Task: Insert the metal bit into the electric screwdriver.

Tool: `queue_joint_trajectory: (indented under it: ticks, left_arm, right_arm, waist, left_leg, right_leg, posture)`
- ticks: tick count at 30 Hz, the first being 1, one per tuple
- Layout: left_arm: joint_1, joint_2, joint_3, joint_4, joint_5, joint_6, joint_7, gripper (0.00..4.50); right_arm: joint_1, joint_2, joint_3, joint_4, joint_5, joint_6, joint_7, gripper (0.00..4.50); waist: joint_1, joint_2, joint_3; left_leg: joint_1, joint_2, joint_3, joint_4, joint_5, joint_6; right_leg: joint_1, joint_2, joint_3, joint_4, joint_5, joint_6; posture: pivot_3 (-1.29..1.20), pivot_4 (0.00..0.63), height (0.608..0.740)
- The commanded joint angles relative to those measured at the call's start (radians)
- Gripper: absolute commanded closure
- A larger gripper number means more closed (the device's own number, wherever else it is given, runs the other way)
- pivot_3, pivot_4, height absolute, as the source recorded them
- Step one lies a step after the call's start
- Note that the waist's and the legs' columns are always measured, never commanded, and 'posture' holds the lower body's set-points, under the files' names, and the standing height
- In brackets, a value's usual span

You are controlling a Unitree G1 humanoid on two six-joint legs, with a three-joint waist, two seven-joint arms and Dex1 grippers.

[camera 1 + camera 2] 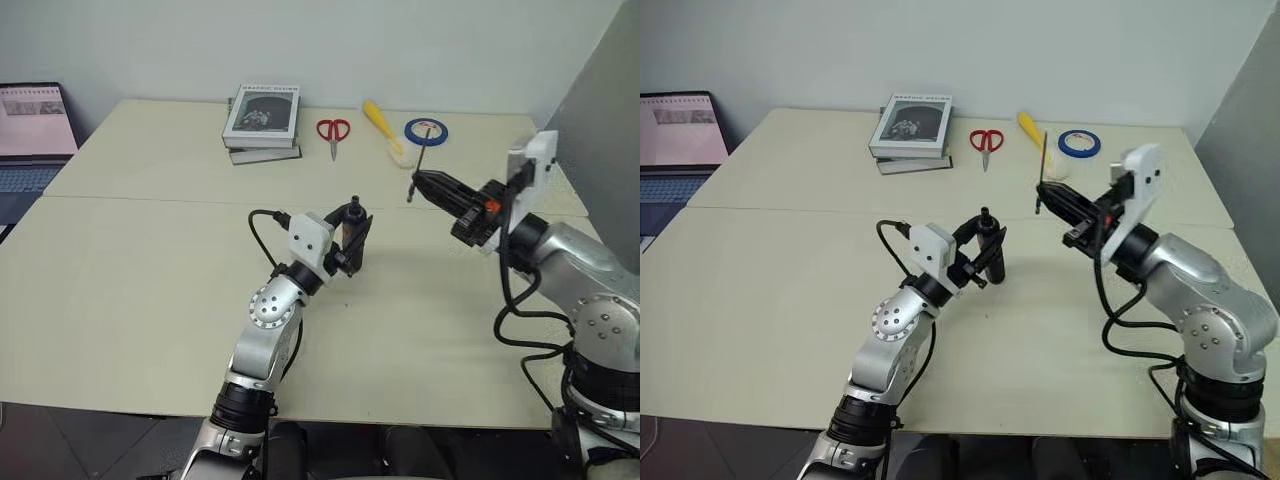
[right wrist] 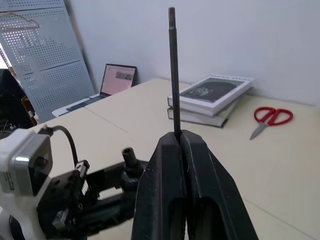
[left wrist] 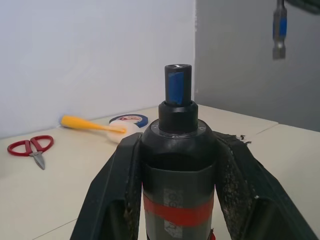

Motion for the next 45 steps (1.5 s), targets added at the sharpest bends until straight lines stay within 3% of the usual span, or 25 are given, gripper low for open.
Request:
queue_joint_trajectory:
  ticks: [1,20,45]
  left_arm:
    - [-0.033,-0.018,0.015,-0.045,0.024,0.02,0.061,2.84]
    - [-0.02,-0.015,-0.018,-0.04,0.066,0.036,0.086,2.84]
    - [-0.035,-0.005,-0.011,-0.022,0.065,0.035,0.086,2.84]
  right_arm:
    - [-0.046,0.029,0.06,-0.062,-0.051,-0.041,-0.052,4.5]
    - [-0.182,0.139,0.213,0.08,-0.28,-0.083,-0.12,4.5]
    - [-0.134,0.216,0.238,-0.024,-0.285,0.006,-0.156,4.5]
  waist:
    - [0.001,0.0,0.0]
    - [0.0,0.0,0.0]
    - [-0.001,0.0,0.0]
  left_leg:
    - [0.0,0.0,0.0,0.0,0.0,0.0]
    - [-0.001,0.0,-0.001,-0.001,0.0,0.0]
    - [-0.001,0.0,-0.001,-0.003,0.0,0.0]
  right_leg:
    - [0.0,0.0,0.0,0.0,0.0,0.0]
    - [-0.001,0.0,-0.001,-0.001,-0.001,-0.001]
    - [-0.001,0.0,-0.002,-0.001,-0.002,-0.002]
  posture:
    - [0.0,0.15,0.74]
    - [0.0,0.15,0.74]
    - [0.0,0.15,0.74]
